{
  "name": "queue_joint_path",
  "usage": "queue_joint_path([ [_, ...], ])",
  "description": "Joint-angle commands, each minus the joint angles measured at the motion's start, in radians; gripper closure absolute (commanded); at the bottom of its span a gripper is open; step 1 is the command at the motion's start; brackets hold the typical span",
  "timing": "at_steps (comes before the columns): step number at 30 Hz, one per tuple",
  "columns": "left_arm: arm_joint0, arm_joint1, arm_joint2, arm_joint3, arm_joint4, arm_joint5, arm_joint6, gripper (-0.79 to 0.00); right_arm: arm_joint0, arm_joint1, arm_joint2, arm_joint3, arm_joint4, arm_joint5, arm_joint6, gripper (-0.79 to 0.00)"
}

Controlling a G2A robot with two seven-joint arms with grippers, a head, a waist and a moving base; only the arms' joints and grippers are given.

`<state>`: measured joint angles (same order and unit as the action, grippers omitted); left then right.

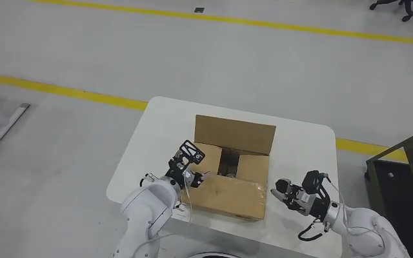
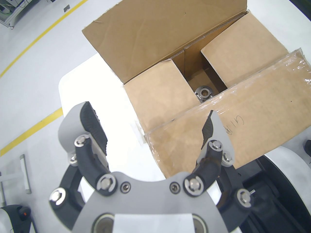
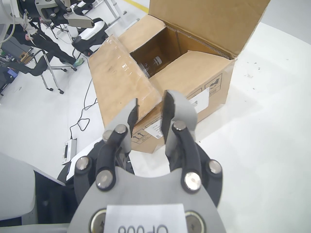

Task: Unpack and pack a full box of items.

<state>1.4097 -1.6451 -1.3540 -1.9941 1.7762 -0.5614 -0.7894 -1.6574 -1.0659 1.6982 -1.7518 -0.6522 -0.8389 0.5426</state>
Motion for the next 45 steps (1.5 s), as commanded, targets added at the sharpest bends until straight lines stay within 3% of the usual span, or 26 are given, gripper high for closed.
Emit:
queue_joint_path([
  [1,0.000,0.000,0.000,0.000,0.000,0.000,0.000,-0.785,0.000,0.000,0.000,0.000,-0.002,0.000,-0.002,-0.785],
  [10,0.000,0.000,0.000,0.000,0.000,0.000,0.000,-0.785,-0.001,0.000,-0.017,0.003,0.022,0.017,-0.005,-0.785],
  [16,0.000,0.000,0.000,0.000,0.000,0.000,0.000,-0.785,0.048,0.006,-0.062,0.056,0.216,0.042,0.065,-0.785],
  [20,0.000,0.000,0.000,0.000,0.000,0.000,0.000,-0.785,0.113,0.014,-0.116,0.114,0.457,0.083,0.208,-0.785],
  [27,0.000,0.000,0.000,0.000,0.000,0.000,0.000,-0.785,0.241,0.030,-0.171,0.204,0.678,0.176,0.446,-0.785],
  [45,0.000,0.000,0.000,0.000,0.000,0.000,0.000,-0.785,0.300,0.050,-0.225,0.261,0.684,0.192,0.539,-0.785],
])
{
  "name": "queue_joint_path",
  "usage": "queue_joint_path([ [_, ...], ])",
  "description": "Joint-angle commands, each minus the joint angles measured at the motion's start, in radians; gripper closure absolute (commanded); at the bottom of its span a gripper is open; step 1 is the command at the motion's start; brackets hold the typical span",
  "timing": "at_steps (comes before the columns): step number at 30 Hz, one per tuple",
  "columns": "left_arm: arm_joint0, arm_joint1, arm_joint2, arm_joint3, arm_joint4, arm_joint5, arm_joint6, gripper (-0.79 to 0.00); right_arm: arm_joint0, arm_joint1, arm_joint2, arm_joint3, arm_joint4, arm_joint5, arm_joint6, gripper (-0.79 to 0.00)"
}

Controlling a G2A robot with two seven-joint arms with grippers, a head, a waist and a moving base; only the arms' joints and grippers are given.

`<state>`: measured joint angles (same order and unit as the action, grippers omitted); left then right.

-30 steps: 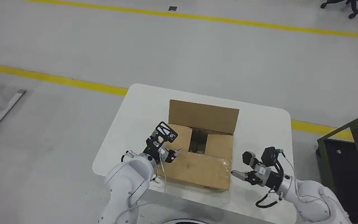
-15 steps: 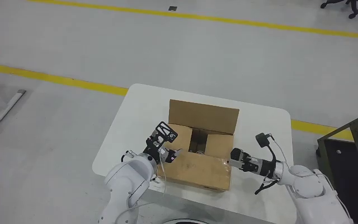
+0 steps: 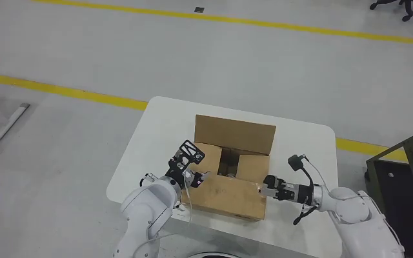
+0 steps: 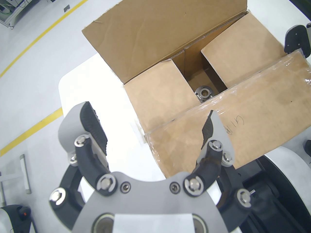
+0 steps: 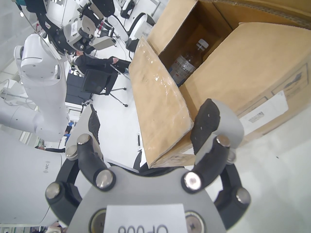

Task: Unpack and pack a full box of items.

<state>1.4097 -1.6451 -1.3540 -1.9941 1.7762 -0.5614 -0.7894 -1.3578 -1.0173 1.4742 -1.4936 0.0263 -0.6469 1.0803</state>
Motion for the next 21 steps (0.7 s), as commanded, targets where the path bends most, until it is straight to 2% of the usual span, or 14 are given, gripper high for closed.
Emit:
queue_joint_path([
  [1,0.000,0.000,0.000,0.000,0.000,0.000,0.000,-0.785,0.001,0.002,-0.003,0.003,0.009,-0.003,0.005,-0.782],
  [2,0.000,0.000,0.000,0.000,0.000,0.000,0.000,-0.785,0.000,0.003,-0.005,0.002,0.010,-0.006,0.009,-0.727],
  [3,0.000,0.000,0.000,0.000,0.000,0.000,0.000,-0.785,0.000,0.004,-0.007,0.001,0.012,-0.010,0.012,-0.717],
  [4,0.000,0.000,0.000,0.000,0.000,0.000,0.000,-0.785,-0.001,0.005,-0.010,-0.002,0.017,-0.018,0.015,-0.650],
  [5,0.000,0.000,0.000,0.000,0.000,0.000,0.000,-0.785,-0.002,0.006,-0.014,-0.008,0.021,-0.034,0.020,-0.486],
  [6,0.000,0.000,0.000,0.000,0.000,0.000,0.000,-0.785,-0.004,0.007,-0.017,-0.012,0.023,-0.050,0.026,-0.416],
  [11,0.007,0.004,0.001,0.005,0.007,0.013,0.026,-0.785,-0.010,0.014,-0.032,-0.030,0.019,-0.063,0.029,-0.345],
  [18,-0.007,0.012,0.004,-0.024,-0.017,0.061,0.002,-0.785,-0.045,0.032,-0.040,-0.098,-0.062,-0.148,-0.055,-0.145],
  [21,-0.025,0.014,0.006,-0.046,-0.046,0.075,-0.015,-0.785,-0.075,0.042,-0.033,-0.135,-0.129,-0.203,-0.110,-0.219],
])
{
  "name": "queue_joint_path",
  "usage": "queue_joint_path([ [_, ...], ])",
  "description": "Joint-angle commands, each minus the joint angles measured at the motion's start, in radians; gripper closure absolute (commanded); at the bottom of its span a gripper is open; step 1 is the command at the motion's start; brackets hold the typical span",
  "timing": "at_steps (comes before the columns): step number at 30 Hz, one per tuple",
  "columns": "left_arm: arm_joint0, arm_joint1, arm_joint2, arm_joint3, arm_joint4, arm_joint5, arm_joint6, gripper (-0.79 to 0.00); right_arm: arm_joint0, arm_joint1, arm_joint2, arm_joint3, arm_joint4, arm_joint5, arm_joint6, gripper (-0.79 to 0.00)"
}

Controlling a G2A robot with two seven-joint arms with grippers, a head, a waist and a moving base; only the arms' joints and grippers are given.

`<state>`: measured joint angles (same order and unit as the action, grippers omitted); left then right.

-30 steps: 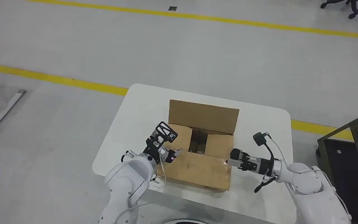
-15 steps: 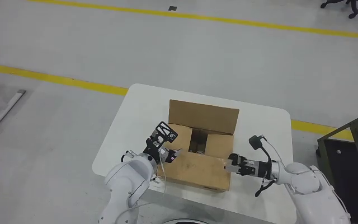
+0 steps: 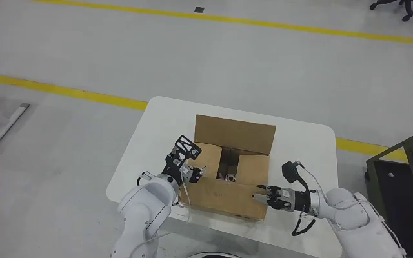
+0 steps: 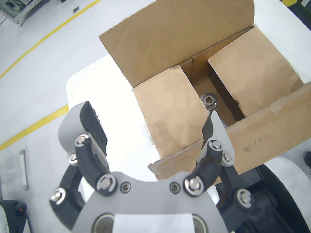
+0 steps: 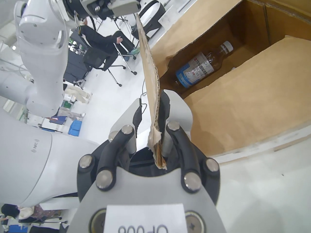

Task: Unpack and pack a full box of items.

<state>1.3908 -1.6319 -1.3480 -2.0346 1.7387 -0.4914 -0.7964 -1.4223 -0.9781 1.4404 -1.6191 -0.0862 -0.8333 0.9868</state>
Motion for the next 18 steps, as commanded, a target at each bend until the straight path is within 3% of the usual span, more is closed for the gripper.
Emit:
queue_joint_path([
  [1,-0.013,0.001,0.001,-0.011,-0.018,0.008,-0.019,-0.785,-0.021,0.006,0.000,-0.023,-0.026,-0.031,-0.031,-0.292],
  [6,-0.050,0.006,0.020,-0.013,-0.032,-0.005,-0.107,-0.785,-0.054,0.024,0.002,-0.066,-0.078,-0.086,-0.086,-0.413],
  [11,-0.079,0.011,0.043,-0.018,-0.058,-0.019,-0.195,-0.785,-0.079,0.045,-0.010,-0.101,-0.108,-0.127,-0.127,-0.711],
  [13,-0.088,0.013,0.051,-0.026,-0.072,-0.023,-0.222,-0.785,-0.089,0.055,-0.013,-0.114,-0.112,-0.141,-0.141,-0.754],
  [18,-0.102,0.020,0.079,-0.033,-0.089,-0.061,-0.299,-0.785,-0.109,0.082,-0.007,-0.132,-0.130,-0.170,-0.170,-0.723],
])
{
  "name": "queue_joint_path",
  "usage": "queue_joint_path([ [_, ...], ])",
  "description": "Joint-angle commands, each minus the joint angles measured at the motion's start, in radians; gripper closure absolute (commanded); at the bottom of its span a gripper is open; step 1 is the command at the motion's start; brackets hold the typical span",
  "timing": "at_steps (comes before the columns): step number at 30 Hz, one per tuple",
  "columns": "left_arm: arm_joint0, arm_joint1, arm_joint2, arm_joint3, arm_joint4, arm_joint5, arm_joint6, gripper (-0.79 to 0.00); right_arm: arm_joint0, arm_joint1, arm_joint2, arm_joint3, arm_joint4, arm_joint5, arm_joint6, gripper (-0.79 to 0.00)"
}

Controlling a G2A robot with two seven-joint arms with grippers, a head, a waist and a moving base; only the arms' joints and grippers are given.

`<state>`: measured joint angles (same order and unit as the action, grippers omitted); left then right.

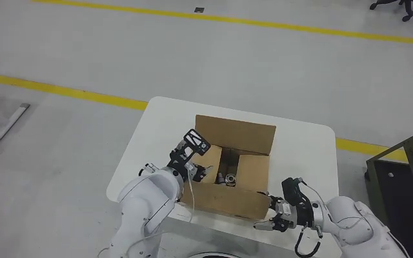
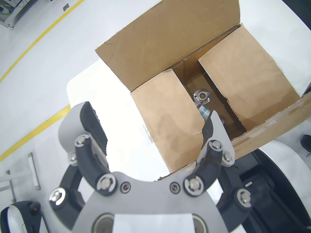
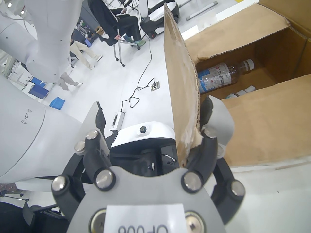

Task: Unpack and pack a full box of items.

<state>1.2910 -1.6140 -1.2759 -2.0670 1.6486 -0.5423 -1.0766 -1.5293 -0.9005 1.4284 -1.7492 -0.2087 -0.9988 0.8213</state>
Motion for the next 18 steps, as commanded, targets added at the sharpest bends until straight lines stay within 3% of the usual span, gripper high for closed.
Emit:
queue_joint_path([
  [1,-0.004,0.003,0.011,0.001,-0.005,-0.013,-0.035,-0.785,-0.007,0.009,0.009,-0.004,-0.012,-0.009,-0.010,-0.723],
  [11,-0.022,0.015,0.055,0.019,-0.005,-0.021,-0.090,-0.785,-0.053,0.053,0.018,-0.073,-0.003,-0.013,-0.014,-0.526],
  [18,-0.020,0.026,0.070,0.011,-0.053,-0.062,-0.139,-0.785,-0.061,0.082,0.000,-0.088,-0.002,-0.013,-0.014,-0.486],
])
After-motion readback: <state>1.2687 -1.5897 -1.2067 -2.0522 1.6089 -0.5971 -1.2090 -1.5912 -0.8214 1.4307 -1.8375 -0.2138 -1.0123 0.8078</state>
